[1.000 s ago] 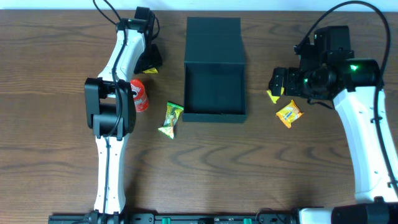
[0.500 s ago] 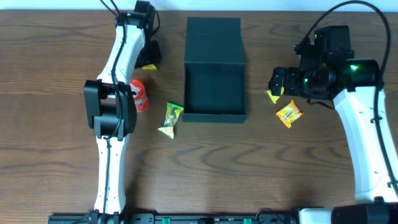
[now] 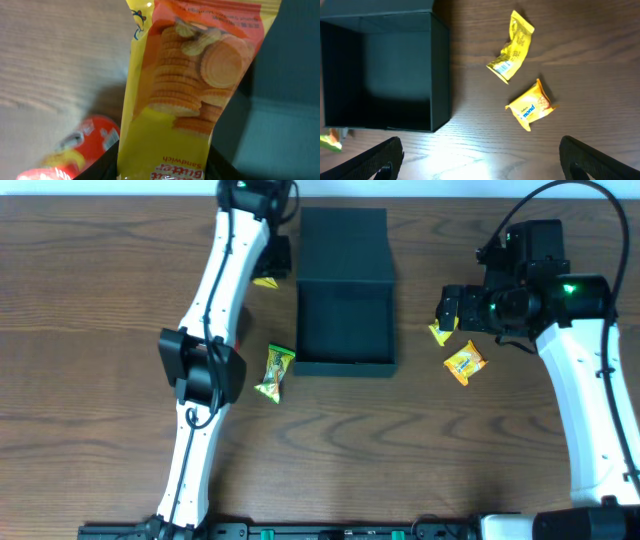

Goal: Pack container
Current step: 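Carry the cookie packet with the left gripper into the black box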

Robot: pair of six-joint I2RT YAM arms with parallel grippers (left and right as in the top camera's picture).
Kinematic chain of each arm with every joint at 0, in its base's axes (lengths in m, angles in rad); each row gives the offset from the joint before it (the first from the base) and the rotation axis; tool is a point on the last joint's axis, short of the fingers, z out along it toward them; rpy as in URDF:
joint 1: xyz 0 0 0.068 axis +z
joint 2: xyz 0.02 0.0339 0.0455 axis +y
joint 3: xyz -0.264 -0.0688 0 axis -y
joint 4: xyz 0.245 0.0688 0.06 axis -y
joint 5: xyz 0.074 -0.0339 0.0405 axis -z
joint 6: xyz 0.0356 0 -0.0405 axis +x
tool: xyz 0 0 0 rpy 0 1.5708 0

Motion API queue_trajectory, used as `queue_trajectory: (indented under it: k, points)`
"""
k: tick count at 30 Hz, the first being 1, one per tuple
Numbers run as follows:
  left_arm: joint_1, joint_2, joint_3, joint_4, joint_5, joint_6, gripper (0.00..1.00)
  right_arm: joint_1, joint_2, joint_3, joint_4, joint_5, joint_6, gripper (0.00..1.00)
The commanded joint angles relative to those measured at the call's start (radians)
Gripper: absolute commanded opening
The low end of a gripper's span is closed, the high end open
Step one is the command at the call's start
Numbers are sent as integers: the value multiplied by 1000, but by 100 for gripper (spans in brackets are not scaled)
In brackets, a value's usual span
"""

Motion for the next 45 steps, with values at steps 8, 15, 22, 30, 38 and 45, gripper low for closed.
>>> queue_trajectory:
  k: [8, 15, 22, 30, 38, 45]
  points:
    - [-119, 17, 94, -126, 141, -29, 38, -5, -2, 17, 2, 98, -9, 99]
    - [-161, 17, 94, -126, 257, -121, 34, -37, -2, 17, -18, 98, -48, 99]
    - [-230, 16, 94, -126, 183, -171, 29, -98, -2, 17, -54, 98, -61, 99]
    - [-292, -36, 91, -126, 95, -211, 26, -159, -2, 17, -65, 97, -113, 99]
    - [-281, -50, -54, -126, 196, -230, 28, -184, -2, 17, -42, 97, -113, 99]
    - [-267, -50, -138, -34, 225, -246, 29, -187, -2, 17, -27, 97, -113, 99]
